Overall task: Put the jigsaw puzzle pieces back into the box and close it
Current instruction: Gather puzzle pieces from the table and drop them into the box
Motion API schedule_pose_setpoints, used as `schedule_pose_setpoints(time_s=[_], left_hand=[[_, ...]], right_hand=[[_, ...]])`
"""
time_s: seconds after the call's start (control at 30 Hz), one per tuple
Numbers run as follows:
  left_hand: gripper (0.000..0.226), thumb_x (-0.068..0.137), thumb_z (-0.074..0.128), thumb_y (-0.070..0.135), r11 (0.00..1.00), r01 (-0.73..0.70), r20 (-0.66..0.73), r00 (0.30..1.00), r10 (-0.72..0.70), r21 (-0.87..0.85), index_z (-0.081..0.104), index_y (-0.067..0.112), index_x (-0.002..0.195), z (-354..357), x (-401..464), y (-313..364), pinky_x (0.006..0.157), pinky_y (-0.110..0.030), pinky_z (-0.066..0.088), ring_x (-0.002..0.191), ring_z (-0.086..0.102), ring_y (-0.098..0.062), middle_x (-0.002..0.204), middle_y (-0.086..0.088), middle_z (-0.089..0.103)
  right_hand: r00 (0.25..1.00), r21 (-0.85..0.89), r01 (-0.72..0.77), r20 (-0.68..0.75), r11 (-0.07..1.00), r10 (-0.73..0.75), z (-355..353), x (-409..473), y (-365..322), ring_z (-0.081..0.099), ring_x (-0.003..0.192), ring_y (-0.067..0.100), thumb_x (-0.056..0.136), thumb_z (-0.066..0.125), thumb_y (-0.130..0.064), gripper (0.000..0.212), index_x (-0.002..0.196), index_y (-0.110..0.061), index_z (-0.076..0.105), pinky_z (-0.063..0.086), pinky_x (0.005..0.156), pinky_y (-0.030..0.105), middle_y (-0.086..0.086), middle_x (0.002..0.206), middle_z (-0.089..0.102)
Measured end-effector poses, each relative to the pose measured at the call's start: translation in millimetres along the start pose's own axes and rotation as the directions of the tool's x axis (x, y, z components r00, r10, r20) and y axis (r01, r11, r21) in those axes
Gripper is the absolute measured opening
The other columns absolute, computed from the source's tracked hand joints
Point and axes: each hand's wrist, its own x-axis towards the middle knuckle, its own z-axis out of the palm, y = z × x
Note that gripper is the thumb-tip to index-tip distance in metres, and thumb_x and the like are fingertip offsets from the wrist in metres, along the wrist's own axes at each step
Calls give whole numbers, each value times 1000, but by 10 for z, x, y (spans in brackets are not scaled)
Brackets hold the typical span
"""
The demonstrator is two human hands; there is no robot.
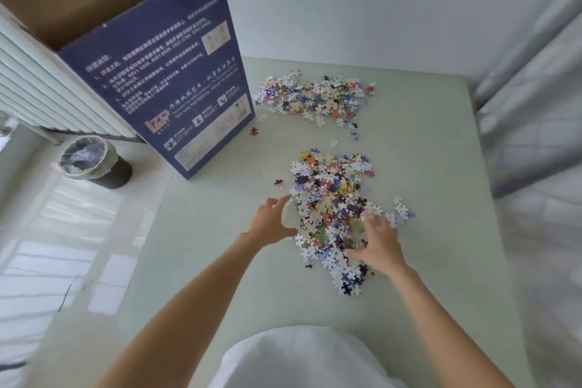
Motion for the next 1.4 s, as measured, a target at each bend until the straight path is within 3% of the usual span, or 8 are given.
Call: schedule_pose_setpoints(time_s=[0.07, 0.17, 0.33, 0.63, 0.9, 1.1, 1.27, 1.4], left_hand=[[95, 72, 75, 44, 997, 74, 70, 995, -74, -2, 20, 26, 146, 216, -2, 61, 106, -43, 36, 125, 36, -30, 139, -13, 30], [98, 65, 78, 49, 997, 77, 81, 994, -77, -2, 24, 25, 143, 493, -65, 176, 104, -43, 37, 121, 35, -29, 135, -12, 29], [104, 62, 84, 37, 1000, 2, -14, 1000, -1, 27, 21, 22, 144, 777, -136, 337, 103, -38, 35, 123, 32, -26, 138, -9, 28], [93, 64, 83, 34, 998, -33, -82, 996, 38, 60, 32, 26, 142, 826, -114, 304, 102, -32, 34, 120, 36, -24, 139, -1, 34], [105, 63, 81, 47, 996, -39, -48, 998, 43, 79, 20, 26, 146, 829, -81, 331, 102, -34, 35, 122, 32, -23, 137, 0, 31], [65, 75, 73, 41, 997, -55, -119, 991, 61, 53, 44, 31, 132, 812, -10, 313, 96, -28, 39, 113, 45, -19, 125, 3, 46], [41, 80, 72, 30, 997, -82, -149, 986, 79, -15, 59, 29, 119, 779, 8, 300, 91, -30, 45, 101, 56, -20, 112, 0, 57], [35, 81, 71, 23, 993, -100, -177, 980, 88, -63, 64, 27, 115, 740, -3, 295, 85, -23, 47, 92, 61, -17, 107, 1, 62]], right_hand=[[996, -39, -72, 50, 997, 74, 135, -42, 84, 21, 133, 37, 61, 73, -62, 104, 142, -25, 20, 37, 100, 52, 10, 150, 9], [998, -73, -45, 28, 996, 47, 330, -128, 34, 30, 122, 32, 60, 74, -61, 106, 142, -25, 17, 41, 96, 43, 13, 138, 20], [993, 96, 84, -97, 992, -75, 500, -149, -210, 39, 113, 26, 69, 77, -41, 89, 138, -18, 24, 45, 92, 34, 12, 129, 31], [969, -18, 191, -156, 981, -192, 424, 54, -207, 36, 114, 23, 75, 74, -32, 68, 128, -15, 34, 46, 78, 23, 13, 129, 30], [939, 96, 310, -187, 946, -288, 398, 180, -286, 47, 108, 20, 81, 69, -32, 53, 125, -15, 45, 48, 85, 29, 5, 122, 46], [937, 192, 334, -170, 923, -304, 362, 190, -131, 55, 104, 16, 80, 69, -34, 52, 126, -15, 53, 48, 86, 29, -1, 117, 54], [930, 183, 335, -219, 924, -294, 301, 160, -57, 57, 106, 14, 80, 69, -34, 55, 128, -14, 50, 45, 88, 24, -1, 124, 57], [937, 189, 301, -239, 935, -254, 266, 145, -9, 54, 75, 10, 77, 68, -45, 51, 114, -13, 55, 37, 59, 16, -1, 107, 63]])
